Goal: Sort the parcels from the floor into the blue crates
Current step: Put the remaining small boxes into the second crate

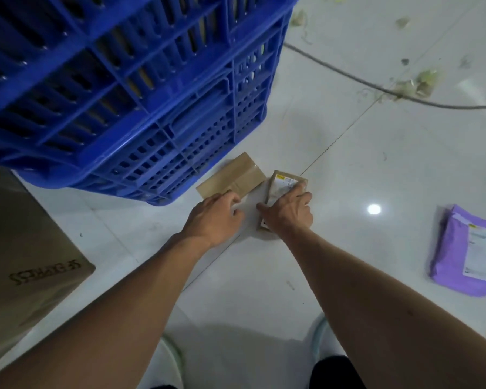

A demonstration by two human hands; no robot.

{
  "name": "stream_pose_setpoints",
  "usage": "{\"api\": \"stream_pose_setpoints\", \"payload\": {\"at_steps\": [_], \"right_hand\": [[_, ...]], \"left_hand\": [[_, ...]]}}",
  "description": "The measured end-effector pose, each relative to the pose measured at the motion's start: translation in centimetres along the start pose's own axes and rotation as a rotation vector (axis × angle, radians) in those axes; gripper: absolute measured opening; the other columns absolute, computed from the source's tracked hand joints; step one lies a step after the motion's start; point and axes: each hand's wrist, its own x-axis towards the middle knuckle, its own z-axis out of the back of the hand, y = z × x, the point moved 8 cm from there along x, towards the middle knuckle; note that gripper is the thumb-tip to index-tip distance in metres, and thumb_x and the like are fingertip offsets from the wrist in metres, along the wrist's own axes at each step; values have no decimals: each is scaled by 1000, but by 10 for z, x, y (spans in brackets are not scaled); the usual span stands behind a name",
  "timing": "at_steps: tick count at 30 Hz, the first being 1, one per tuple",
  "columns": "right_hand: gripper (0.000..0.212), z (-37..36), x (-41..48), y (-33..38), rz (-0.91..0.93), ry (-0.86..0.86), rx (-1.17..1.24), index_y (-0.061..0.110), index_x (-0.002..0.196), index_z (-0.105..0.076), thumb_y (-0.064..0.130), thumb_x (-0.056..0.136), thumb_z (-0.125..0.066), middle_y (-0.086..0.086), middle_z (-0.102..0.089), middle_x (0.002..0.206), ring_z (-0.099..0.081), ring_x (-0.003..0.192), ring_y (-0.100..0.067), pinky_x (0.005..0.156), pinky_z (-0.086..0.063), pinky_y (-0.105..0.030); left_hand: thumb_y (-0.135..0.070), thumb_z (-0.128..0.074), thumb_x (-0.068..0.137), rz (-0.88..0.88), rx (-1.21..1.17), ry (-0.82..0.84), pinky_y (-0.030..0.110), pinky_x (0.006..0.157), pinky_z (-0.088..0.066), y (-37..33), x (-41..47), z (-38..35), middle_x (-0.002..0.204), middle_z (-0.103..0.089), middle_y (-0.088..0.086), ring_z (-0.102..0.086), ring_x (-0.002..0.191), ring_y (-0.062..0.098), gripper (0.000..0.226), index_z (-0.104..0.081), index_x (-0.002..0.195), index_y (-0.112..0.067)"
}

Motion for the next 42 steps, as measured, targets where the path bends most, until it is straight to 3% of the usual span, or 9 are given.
{"api": "stream_pose_setpoints", "payload": {"at_steps": [3, 12, 18, 23, 30, 32, 35, 39, 42], "right_hand": [[123, 24, -18, -11, 16, 44, -42, 9, 151, -5, 62, 67, -78, -14, -39, 134, -55, 118, -36, 91, -47, -41], [125, 172, -122, -10, 149, 92, -284, 12, 152, -1, 69, 66, -73, -10, -38, 129, -56, 113, -32, 79, -45, -38], [110, 288, -216, 26, 242, 115, -348, 16, 142, -16, 69, 62, -71, -4, -36, 107, -55, 91, -29, 69, -38, -36], [123, 363, -291, 54, 328, 151, -405, 17, 153, 4, 70, 67, -66, -8, -36, 120, -57, 102, -31, 74, -42, -36], [114, 449, -393, 91, 479, 183, -391, 19, 150, -10, 66, 65, -69, -9, -38, 122, -55, 108, -34, 80, -45, -42], [103, 469, -412, 99, 548, 145, -339, 23, 144, -17, 66, 65, -66, -7, -39, 115, -55, 106, -34, 81, -47, -44], [91, 501, -437, 113, 687, 74, -298, 30, 136, -22, 66, 63, -63, -1, -37, 103, -56, 99, -33, 72, -45, -42], [89, 532, -463, 123, 835, 32, -349, 29, 136, -26, 65, 62, -59, -2, -42, 107, -55, 100, -31, 74, -47, -40], [93, 553, -473, 133, 920, 31, -361, 26, 139, -24, 62, 63, -63, -4, -43, 112, -53, 103, -30, 80, -48, -40]], "left_hand": [[-36, -49, 99, 19, -10, -10, 42, 105, -45, 0, -21, 17, 136, -61, -1, -57, 121, 22, 36, -52, 133, -28], [-34, -51, 98, 86, -16, -14, 39, 100, -46, -42, -146, 94, 129, -62, 0, -58, 115, 24, 36, -53, 132, -26], [-35, -52, 97, 48, -9, -44, 35, 95, -43, -102, -247, 176, 129, -63, -1, -59, 115, 23, 34, -54, 129, -25], [-37, -52, 98, 59, 1, -53, 35, 95, -40, -135, -322, 245, 134, -60, 3, -55, 122, 25, 40, -50, 135, -22], [-38, -53, 98, 160, -22, -49, 35, 101, -39, -154, -431, 324, 136, -59, 7, -54, 126, 30, 44, -49, 137, -19], [-37, -53, 97, 193, -71, -64, 35, 101, -41, -155, -456, 338, 135, -60, 7, -55, 124, 29, 44, -49, 137, -21], [-35, -53, 96, 229, -205, -120, 36, 103, -45, -163, -487, 362, 130, -62, 5, -57, 120, 27, 43, -50, 137, -22], [-32, -55, 95, 323, -501, -206, 49, 102, -50, -166, -528, 376, 122, -62, 8, -60, 114, 30, 34, -56, 127, -22], [-34, -54, 97, 345, -503, -279, 44, 99, -51, -167, -549, 384, 123, -63, 6, -64, 109, 28, 33, -55, 128, -22]]}}
